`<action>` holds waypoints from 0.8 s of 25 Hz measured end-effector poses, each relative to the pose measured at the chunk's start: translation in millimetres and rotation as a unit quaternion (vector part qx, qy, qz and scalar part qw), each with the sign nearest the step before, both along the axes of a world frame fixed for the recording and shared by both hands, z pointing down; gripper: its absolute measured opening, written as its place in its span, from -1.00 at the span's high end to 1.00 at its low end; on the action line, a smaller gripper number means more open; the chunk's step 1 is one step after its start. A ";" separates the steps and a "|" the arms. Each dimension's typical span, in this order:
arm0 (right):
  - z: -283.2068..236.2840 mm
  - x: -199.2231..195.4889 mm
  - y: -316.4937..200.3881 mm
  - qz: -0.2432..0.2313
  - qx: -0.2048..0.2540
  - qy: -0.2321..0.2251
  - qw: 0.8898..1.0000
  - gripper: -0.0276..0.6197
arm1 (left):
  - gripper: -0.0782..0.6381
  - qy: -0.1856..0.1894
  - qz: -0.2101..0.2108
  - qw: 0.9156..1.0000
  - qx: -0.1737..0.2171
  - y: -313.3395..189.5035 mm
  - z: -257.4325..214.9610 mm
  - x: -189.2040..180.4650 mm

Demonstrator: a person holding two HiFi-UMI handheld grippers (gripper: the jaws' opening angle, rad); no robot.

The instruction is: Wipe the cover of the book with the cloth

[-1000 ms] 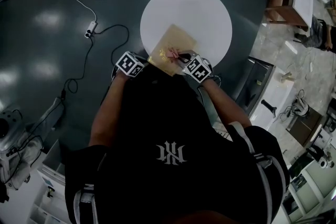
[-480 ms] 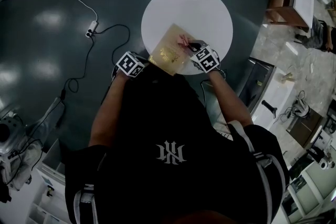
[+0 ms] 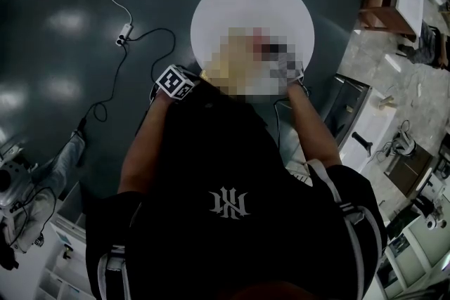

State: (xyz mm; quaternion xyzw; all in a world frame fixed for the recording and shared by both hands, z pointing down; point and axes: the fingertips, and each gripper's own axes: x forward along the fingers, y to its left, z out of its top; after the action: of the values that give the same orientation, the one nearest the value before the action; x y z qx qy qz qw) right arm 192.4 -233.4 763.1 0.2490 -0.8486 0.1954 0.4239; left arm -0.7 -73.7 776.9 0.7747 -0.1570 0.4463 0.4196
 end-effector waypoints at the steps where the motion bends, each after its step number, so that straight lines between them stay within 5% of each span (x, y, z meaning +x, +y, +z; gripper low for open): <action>1: -1.0 3.5 -3.3 0.008 0.002 0.002 1.000 0.84 | 0.72 0.001 0.001 1.000 0.000 -0.6 -1.3 0.3; 10: -20.0 38.1 -11.6 0.067 0.030 -0.002 0.997 0.84 | 0.72 0.000 0.005 1.000 0.002 -6.3 -0.1 -1.9; 20: -46.0 -57.3 112.6 -0.100 -0.016 -0.101 0.990 0.84 | 0.72 0.002 -0.022 1.000 0.009 -26.7 -2.8 -29.2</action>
State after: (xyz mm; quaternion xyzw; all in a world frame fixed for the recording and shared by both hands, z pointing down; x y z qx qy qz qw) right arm 135.0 -120.8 717.1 0.1354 -0.9043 0.1898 0.3576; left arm -29.9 -100.4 774.1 0.7758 -0.1771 0.4336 0.4227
